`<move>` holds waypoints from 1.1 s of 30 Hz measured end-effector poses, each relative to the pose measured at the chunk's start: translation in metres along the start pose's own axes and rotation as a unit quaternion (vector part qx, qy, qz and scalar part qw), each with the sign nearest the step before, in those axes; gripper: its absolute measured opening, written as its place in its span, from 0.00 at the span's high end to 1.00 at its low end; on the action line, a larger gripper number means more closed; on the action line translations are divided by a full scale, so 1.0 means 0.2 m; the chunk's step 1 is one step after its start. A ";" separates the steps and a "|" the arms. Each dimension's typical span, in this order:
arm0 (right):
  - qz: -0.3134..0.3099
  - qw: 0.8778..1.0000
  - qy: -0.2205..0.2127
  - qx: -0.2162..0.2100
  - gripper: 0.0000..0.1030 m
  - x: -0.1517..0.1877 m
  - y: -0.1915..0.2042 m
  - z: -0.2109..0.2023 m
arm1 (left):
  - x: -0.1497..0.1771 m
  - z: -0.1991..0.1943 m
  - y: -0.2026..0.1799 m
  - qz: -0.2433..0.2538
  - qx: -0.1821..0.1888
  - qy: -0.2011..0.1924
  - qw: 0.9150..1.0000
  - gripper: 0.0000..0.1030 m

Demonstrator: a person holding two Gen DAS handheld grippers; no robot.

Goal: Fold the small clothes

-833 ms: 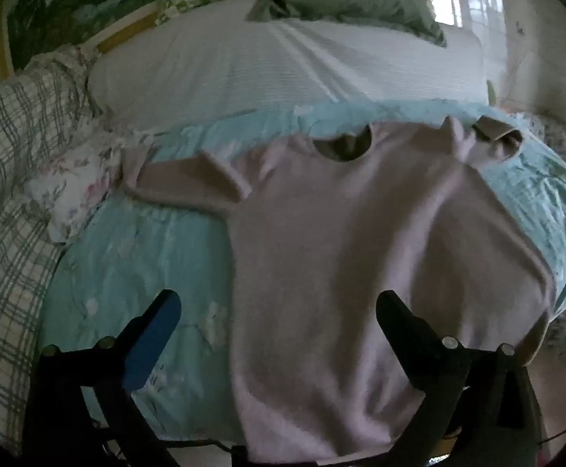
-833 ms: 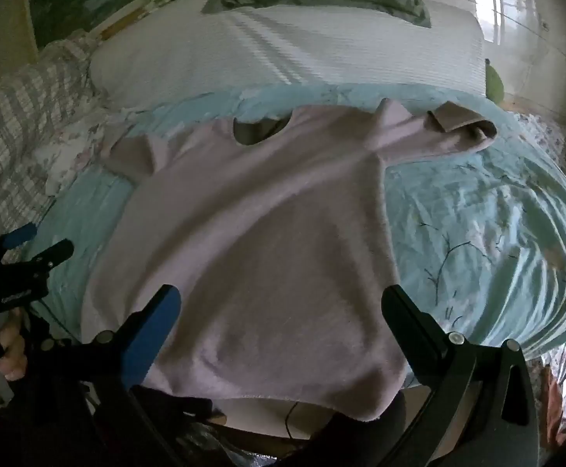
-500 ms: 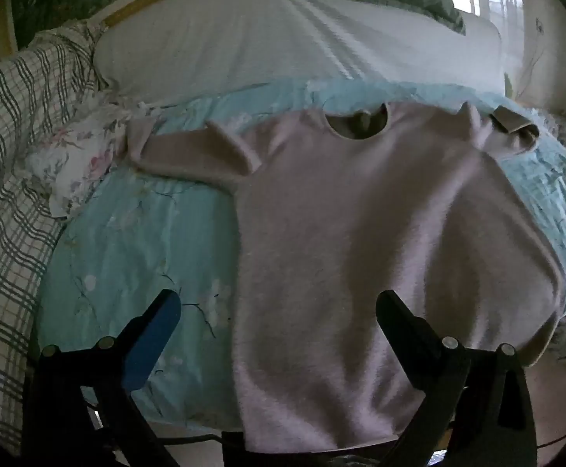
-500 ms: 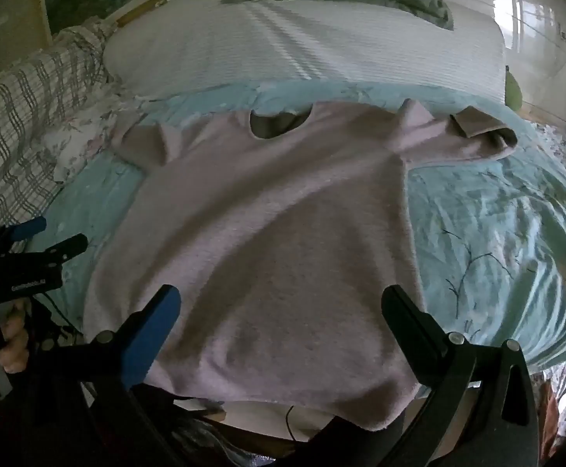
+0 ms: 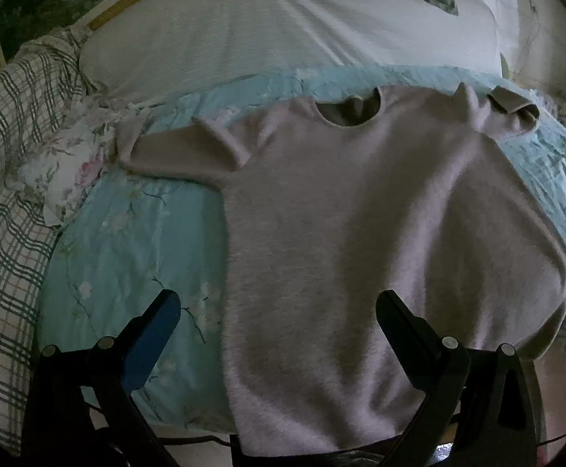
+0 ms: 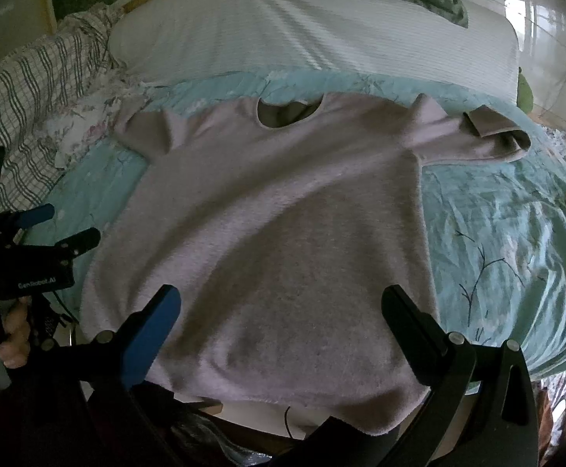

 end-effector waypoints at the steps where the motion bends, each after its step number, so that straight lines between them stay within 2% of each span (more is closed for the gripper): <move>1: 0.000 1.000 0.000 -0.001 0.00 0.00 0.00 0.01 | 0.00 0.00 0.00 -0.001 0.001 0.001 1.000 0.02; 12: 0.000 1.000 0.000 -0.011 0.00 -0.03 0.00 0.04 | -0.02 0.07 -0.03 -0.005 0.000 0.018 1.000 0.02; 33: 0.008 1.000 -0.004 -0.015 0.00 -0.03 0.00 0.05 | -0.04 0.10 -0.05 -0.003 0.000 0.024 1.000 0.02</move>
Point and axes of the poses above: each gripper's, at about its wrist camera, not at the fingertips, and z roughly the way its jaws point, y to its left, x to its underside, the point moved 3 cm from there along z, roughly the way its jaws point, and after that the axes turned 11 degrees about -z, right-handed, at the moved point
